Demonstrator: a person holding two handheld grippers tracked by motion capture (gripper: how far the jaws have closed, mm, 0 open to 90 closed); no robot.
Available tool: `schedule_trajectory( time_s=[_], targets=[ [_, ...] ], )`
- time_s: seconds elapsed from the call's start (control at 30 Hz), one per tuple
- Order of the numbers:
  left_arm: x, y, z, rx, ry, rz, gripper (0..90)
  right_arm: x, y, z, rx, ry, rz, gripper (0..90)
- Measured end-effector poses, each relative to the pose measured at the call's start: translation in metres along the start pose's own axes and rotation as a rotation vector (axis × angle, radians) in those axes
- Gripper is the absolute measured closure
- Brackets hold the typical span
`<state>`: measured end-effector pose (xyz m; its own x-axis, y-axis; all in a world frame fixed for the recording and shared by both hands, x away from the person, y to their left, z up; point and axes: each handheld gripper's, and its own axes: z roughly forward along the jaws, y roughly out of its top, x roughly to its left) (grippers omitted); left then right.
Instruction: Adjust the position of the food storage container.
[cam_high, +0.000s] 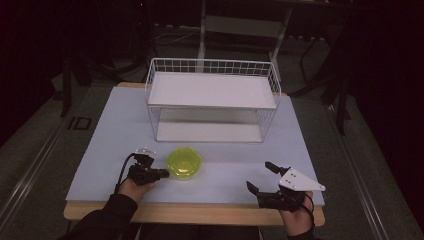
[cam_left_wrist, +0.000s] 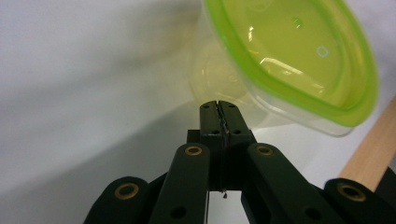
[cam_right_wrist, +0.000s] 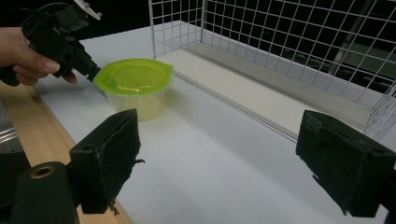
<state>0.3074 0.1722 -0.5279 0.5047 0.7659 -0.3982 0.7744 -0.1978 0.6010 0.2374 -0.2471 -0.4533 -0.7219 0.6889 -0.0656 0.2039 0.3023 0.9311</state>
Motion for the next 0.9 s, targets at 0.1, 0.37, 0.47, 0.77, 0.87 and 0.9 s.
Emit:
schedule_trajectory(
  time_s=[0.1, 0.37, 0.47, 0.77, 0.87, 0.9],
  targets=[
    [0.002, 0.003, 0.005, 0.000, -0.001, -0.019, 90.0, 0.000, 0.000, 0.000, 0.000, 0.002, 0.005, 13.4],
    [0.001, 0.016, 0.019, 0.007, -0.012, -0.048, 90.0, -0.001, -0.001, 0.000, 0.005, 0.005, 0.010, 13.4],
    [-0.003, 0.020, 0.024, 0.013, -0.019, -0.049, 90.0, -0.001, -0.001, 0.000, 0.007, 0.004, 0.009, 13.4],
    [-0.024, 0.036, 0.056, 0.028, -0.070, -0.050, 90.0, -0.002, -0.003, -0.001, 0.013, 0.006, 0.017, 13.4],
    [-0.027, 0.039, 0.061, 0.031, -0.077, -0.044, 90.0, -0.003, -0.003, 0.000, 0.015, 0.006, 0.020, 13.4],
    [-0.029, 0.041, 0.063, 0.032, -0.078, -0.047, 90.0, -0.003, -0.003, 0.000, 0.015, 0.006, 0.020, 13.4]
  ],
)
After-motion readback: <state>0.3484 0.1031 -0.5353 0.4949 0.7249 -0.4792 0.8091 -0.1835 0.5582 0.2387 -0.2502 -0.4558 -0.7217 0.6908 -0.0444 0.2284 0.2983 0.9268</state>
